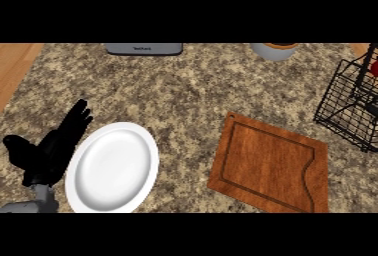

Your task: Pick the tomato from the cutting board and place it in the tiered basket

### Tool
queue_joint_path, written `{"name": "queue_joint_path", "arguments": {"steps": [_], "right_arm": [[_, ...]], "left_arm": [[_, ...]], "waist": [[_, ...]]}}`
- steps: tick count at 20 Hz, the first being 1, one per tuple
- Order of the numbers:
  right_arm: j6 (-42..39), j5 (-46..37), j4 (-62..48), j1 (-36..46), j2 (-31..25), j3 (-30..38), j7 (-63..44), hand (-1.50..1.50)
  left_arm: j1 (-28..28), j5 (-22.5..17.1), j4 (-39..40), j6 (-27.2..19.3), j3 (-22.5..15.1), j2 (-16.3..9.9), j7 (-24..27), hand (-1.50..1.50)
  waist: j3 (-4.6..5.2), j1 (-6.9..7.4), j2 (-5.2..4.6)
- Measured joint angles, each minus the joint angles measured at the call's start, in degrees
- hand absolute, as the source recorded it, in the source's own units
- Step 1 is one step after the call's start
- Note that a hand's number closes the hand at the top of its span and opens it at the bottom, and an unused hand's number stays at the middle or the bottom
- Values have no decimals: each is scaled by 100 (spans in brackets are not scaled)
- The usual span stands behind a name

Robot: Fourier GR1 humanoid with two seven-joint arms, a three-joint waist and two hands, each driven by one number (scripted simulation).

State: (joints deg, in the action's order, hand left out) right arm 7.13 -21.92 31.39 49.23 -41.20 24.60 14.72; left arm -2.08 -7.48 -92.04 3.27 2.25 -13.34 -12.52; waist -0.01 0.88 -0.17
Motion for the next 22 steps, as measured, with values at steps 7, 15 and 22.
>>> {"name": "queue_joint_path", "arguments": {"steps": [7,15,22], "right_arm": [[-352,976,-267,188,-218,899,-21,-150],[-617,1792,-619,-11,-1163,1822,-44,-150],[-1031,2223,-1239,-691,-2249,2474,164,-150]], "left_arm": [[-197,-44,83,37,134,-71,-90,0],[-243,-8,308,104,180,-44,60,0],[-158,1,158,100,152,19,21,0]], "waist": [[-6,-36,-4],[-6,-49,-15],[-19,-31,-29]]}}
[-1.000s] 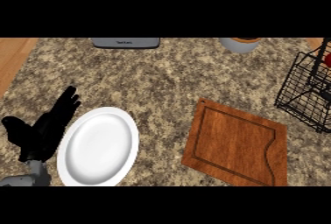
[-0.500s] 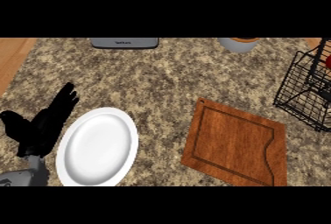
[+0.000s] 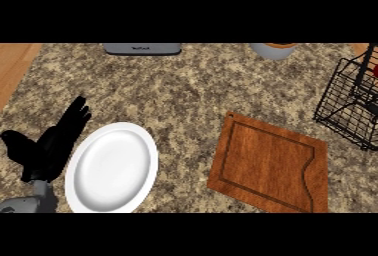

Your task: Pick the tomato from the cutting board and place it in the tiered basket

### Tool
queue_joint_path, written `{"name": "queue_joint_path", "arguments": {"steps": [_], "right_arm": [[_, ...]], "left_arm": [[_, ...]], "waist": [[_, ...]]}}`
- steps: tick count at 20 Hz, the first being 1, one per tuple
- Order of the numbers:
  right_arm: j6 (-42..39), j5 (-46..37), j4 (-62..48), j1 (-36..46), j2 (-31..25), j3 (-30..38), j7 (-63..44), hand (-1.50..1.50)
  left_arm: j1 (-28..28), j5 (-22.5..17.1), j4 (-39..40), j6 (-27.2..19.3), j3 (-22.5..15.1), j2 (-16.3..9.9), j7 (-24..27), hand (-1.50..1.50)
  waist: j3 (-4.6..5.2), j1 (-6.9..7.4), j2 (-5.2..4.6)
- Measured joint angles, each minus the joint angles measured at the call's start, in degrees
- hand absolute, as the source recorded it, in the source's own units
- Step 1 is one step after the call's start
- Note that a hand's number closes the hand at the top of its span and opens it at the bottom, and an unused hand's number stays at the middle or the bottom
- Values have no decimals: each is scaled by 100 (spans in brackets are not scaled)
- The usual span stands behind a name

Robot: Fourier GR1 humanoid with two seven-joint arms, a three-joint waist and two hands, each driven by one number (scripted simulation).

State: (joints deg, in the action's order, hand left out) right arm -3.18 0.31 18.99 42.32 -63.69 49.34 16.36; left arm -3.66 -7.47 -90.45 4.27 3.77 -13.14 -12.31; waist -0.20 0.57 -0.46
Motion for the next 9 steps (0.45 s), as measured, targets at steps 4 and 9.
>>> {"name": "queue_joint_path", "arguments": {"steps": [4,9], "right_arm": [[-415,225,-316,-477,-526,308,178,-150],[-889,404,-619,-992,-1007,559,360,-150]], "left_arm": [[49,63,-43,-47,-48,70,8,0],[40,53,-85,-51,-14,68,-22,0]], "waist": [[-6,-18,-1],[-17,-20,-7]]}}
